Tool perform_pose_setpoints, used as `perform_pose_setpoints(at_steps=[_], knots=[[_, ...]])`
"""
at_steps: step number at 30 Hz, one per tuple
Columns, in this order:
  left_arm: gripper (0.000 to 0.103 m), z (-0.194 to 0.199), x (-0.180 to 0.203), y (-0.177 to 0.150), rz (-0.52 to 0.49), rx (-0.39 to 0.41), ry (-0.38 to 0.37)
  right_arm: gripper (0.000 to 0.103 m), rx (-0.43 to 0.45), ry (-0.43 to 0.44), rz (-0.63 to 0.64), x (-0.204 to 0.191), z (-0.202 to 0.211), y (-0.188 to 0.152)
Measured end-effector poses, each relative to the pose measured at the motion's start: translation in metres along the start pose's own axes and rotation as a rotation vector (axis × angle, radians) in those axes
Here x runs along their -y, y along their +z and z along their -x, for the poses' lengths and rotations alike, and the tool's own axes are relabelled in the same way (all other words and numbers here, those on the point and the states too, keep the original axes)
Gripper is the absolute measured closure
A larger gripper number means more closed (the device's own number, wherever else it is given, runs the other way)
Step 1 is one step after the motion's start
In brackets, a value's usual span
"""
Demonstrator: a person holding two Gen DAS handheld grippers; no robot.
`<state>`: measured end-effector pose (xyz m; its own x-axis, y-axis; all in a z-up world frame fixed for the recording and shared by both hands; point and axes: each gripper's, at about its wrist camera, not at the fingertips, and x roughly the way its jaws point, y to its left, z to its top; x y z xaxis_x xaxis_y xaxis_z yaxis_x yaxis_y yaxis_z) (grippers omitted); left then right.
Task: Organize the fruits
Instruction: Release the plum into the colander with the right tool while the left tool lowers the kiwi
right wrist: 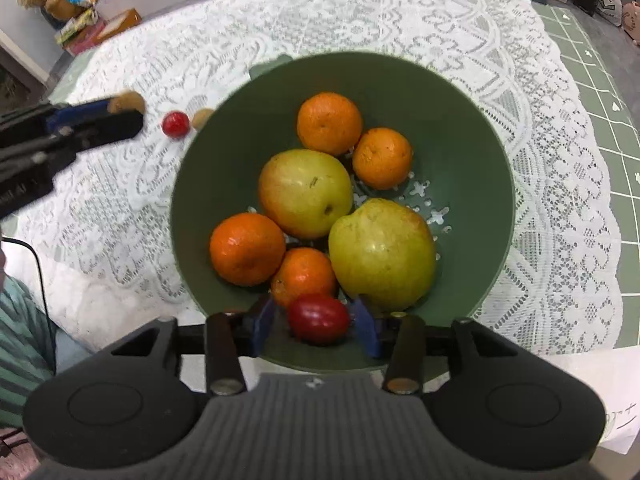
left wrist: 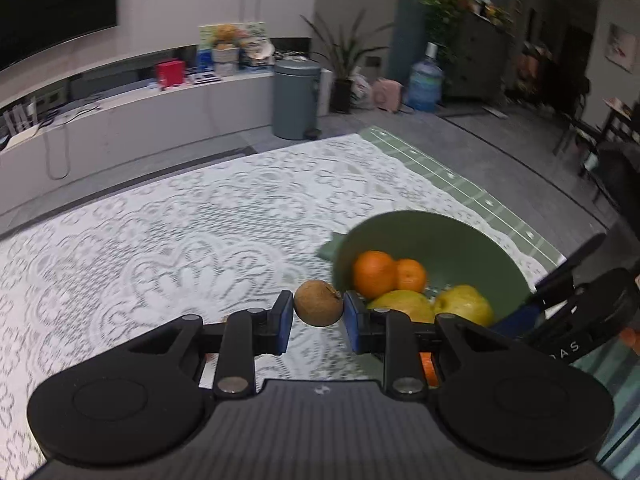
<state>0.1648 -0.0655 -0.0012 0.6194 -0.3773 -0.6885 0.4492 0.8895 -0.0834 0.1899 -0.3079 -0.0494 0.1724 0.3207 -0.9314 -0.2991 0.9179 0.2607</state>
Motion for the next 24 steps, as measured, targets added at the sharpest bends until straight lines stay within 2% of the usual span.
perform_pose_setpoints(at_steps=[4,10,13,16,19,24], knots=[[0.073,-0.009,0.013,0.005,-0.056,-0.034,-0.023,0.056,0.106,0.023,-0.055,0.006,0.016,-0.006],[0.073,-0.022,0.028,0.012,-0.122,-0.115,-0.067,0.054,0.376,0.036,-0.222,0.025,0.032,-0.025],[0.073,-0.033,0.034,0.016,-0.151,-0.181,-0.082,0.054,0.477,0.103,-0.321,0.032,0.031,-0.032],[0.073,-0.048,0.040,0.018,-0.174,-0.260,-0.083,0.054,0.517,0.144,-0.372,0.036,0.024,-0.037],[0.073,-0.058,0.046,0.018,-0.194,-0.315,-0.075,0.052,0.512,0.159,-0.406,0.038,0.015,-0.037],[0.073,-0.070,0.053,0.020,-0.218,-0.387,-0.069,0.050,0.515,0.145,-0.406,0.040,0.012,-0.039]])
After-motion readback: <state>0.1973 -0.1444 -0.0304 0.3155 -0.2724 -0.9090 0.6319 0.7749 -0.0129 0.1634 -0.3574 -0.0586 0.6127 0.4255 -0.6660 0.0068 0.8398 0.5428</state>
